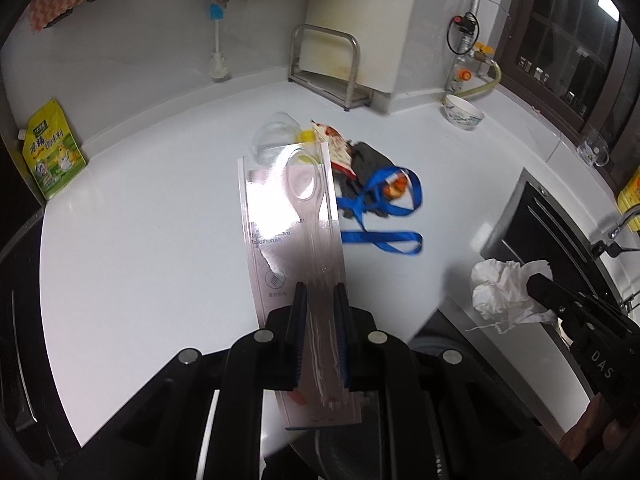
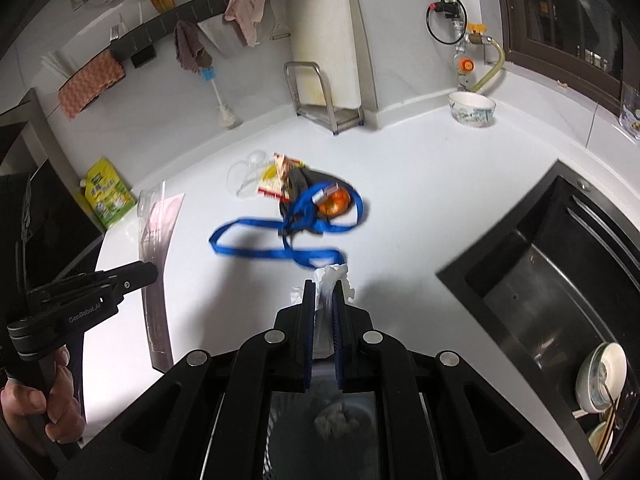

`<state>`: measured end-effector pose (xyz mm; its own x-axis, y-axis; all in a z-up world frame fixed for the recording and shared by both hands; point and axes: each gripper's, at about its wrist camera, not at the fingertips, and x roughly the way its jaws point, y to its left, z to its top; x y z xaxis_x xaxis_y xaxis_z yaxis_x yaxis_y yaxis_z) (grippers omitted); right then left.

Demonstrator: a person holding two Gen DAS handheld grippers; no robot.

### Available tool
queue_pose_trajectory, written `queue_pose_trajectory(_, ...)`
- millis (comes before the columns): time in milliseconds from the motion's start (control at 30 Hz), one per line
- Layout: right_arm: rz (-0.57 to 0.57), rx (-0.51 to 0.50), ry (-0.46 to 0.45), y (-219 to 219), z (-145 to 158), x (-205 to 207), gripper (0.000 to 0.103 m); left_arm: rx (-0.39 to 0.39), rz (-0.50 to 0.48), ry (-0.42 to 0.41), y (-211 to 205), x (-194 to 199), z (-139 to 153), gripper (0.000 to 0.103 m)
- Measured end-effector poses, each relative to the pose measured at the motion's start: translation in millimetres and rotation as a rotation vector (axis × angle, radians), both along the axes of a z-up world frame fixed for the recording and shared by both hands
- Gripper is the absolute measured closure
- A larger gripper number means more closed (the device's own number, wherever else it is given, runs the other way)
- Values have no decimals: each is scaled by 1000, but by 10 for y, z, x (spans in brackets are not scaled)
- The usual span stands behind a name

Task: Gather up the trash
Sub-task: 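Lift and carry the sleeve and tissue in both tools over the bin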

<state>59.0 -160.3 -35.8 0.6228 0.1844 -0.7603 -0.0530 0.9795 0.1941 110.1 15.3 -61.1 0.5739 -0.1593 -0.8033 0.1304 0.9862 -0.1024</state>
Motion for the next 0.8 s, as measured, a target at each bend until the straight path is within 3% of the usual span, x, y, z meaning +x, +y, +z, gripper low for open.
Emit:
queue_pose_trajectory(500, 154, 8, 88, -189, -352, -775, 95, -8, 15, 69, -578, -1050, -360, 89)
queue_pose_trajectory(800, 156, 37, 178, -256, -767, -949, 95, 11, -41, 159, -773, -1252, -774, 89)
